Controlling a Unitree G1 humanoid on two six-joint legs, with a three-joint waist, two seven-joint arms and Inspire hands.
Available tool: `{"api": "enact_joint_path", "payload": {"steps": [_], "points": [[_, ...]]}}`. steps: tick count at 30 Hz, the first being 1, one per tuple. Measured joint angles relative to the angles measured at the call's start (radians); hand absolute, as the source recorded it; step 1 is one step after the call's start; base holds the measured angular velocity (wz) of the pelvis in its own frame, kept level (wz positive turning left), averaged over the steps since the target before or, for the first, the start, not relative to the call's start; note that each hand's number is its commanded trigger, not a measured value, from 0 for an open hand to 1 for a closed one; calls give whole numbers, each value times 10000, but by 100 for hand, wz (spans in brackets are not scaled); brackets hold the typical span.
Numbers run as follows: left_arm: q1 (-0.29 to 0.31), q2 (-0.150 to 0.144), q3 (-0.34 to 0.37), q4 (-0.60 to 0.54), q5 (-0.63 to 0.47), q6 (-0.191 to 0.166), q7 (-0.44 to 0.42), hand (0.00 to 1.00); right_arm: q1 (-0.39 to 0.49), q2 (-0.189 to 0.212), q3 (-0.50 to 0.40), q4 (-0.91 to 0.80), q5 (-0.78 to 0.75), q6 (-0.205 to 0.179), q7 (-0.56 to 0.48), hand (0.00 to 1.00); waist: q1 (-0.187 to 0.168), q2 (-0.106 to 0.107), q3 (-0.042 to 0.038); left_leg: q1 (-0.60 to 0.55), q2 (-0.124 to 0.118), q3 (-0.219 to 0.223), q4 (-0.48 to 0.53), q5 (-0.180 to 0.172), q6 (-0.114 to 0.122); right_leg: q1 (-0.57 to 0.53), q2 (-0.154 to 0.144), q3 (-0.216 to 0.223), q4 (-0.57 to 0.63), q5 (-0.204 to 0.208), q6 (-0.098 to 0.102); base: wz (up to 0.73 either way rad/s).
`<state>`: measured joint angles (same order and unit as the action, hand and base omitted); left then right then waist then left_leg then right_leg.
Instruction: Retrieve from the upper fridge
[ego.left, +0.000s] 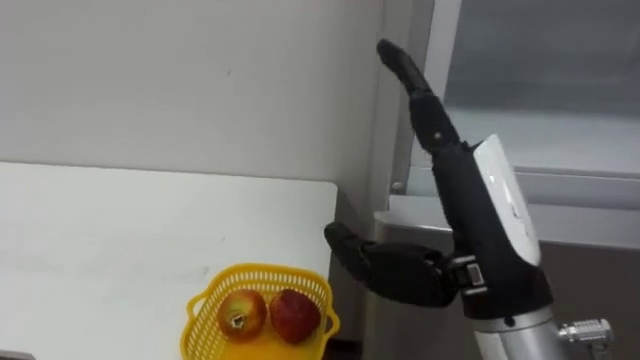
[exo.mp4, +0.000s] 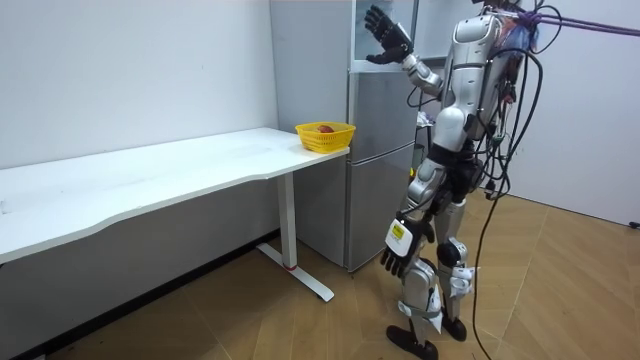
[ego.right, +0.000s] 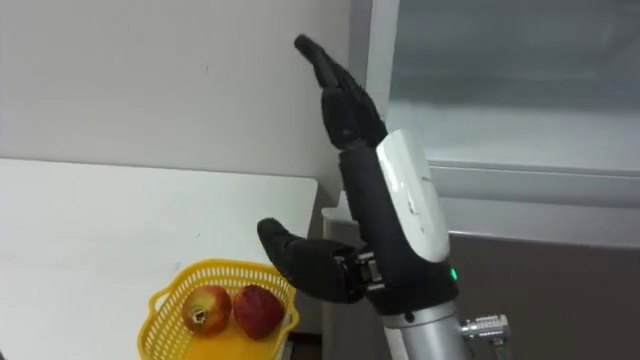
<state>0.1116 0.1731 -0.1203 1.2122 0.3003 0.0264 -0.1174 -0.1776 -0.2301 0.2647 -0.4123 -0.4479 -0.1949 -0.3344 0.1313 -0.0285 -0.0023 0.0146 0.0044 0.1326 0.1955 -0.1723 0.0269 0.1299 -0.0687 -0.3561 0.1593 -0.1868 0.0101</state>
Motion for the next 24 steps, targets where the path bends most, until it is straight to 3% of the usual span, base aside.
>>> {"api": "enact_joint_path", "payload": {"steps": [10,14,17,20,24], "points": [[187,6,139,54,-31,-17,-92,0,74,7,-1154,-140,262,-153,-389,0,-495,-26,-21,100,22,225,31,-2,9,-67,27,348,134,1,-2,-7],[338,65,434,36,-31,-18,-200,0,1050,2,-1675,-138,138,-279,-943,0,-734,-89,-61,167,19,206,30,-11,19,36,22,299,119,1,-2,3],[350,61,463,36,-32,-22,-139,0,1711,-4,-1817,-129,142,-280,-1364,0,-812,-75,-50,168,38,294,28,-15,23,-34,6,420,148,2,-3,-9],[348,60,456,-4,-33,-28,6,0,2027,-4,-1897,-103,204,-334,-1644,0,-894,11,5,172,56,343,27,-22,23,-114,-6,523,245,1,-5,-11],[382,37,453,-38,-39,-29,101,0,2321,-4,-2082,102,192,-365,-1971,0,-977,55,10,173,94,557,29,-31,30,-264,-8,689,261,0,-5,-13]]}}
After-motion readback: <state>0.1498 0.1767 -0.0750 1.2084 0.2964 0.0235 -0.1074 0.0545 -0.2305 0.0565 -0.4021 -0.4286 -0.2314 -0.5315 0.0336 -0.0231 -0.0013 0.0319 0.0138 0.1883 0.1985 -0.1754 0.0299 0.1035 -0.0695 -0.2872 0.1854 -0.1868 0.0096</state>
